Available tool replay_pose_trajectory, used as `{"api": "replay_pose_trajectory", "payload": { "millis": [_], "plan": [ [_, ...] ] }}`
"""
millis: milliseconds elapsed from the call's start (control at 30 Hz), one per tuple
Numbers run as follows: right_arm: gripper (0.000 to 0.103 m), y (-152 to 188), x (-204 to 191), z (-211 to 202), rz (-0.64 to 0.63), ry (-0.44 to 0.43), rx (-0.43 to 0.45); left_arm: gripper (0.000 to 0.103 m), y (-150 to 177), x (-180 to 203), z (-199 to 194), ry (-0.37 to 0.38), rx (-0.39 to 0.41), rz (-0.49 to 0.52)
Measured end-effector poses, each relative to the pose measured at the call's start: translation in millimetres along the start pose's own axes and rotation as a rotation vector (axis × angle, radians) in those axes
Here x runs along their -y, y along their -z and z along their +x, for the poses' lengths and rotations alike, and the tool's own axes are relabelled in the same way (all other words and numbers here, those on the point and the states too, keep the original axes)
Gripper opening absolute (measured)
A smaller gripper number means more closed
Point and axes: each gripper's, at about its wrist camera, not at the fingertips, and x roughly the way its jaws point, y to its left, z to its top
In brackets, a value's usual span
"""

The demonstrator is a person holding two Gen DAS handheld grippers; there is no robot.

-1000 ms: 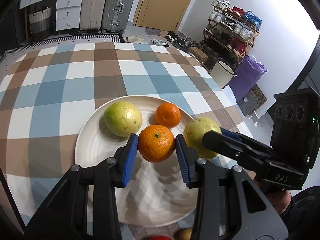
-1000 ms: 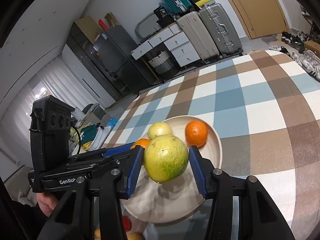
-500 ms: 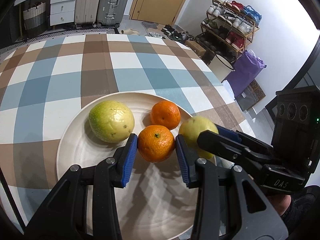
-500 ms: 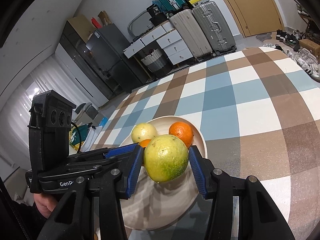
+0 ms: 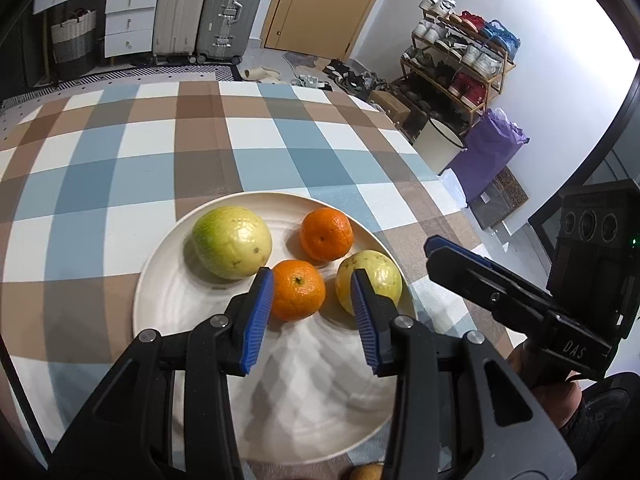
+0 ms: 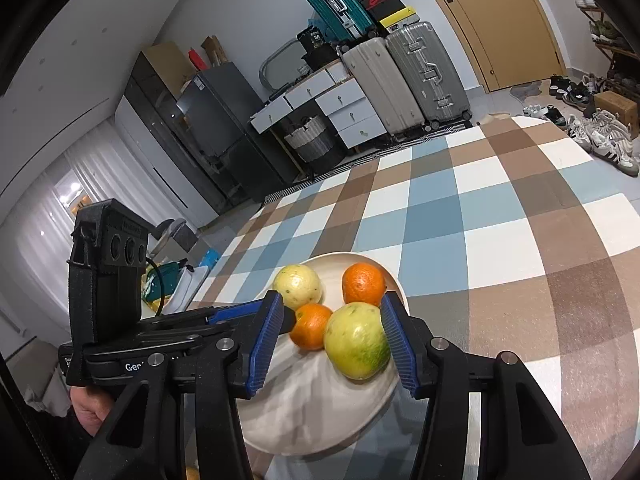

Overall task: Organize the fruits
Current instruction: 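Carry both fruits onto the plate and open both grippers, then withdraw both grippers from the plate toward the fruits on the cloth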

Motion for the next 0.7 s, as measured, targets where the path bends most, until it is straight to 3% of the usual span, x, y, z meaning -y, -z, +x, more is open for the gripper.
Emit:
{"api": "replay_pose_trajectory", "payload": {
  "millis": [167,500,700],
  "plan": [
    [0.054,4,-7,-11,-0.011,0.003,0.006,0.037,9,3,-22,-0.02,0.027,0.004],
    [0.068,17,-31,-38,-0.06,0.021,0.028,0.047,36,12,-67,-0.064,0.079,0.015],
    [0.078,27,-45,-55,-0.09,0.032,0.044,0.063,55,21,-93,-0.088,0.115,0.029]
  ]
}}
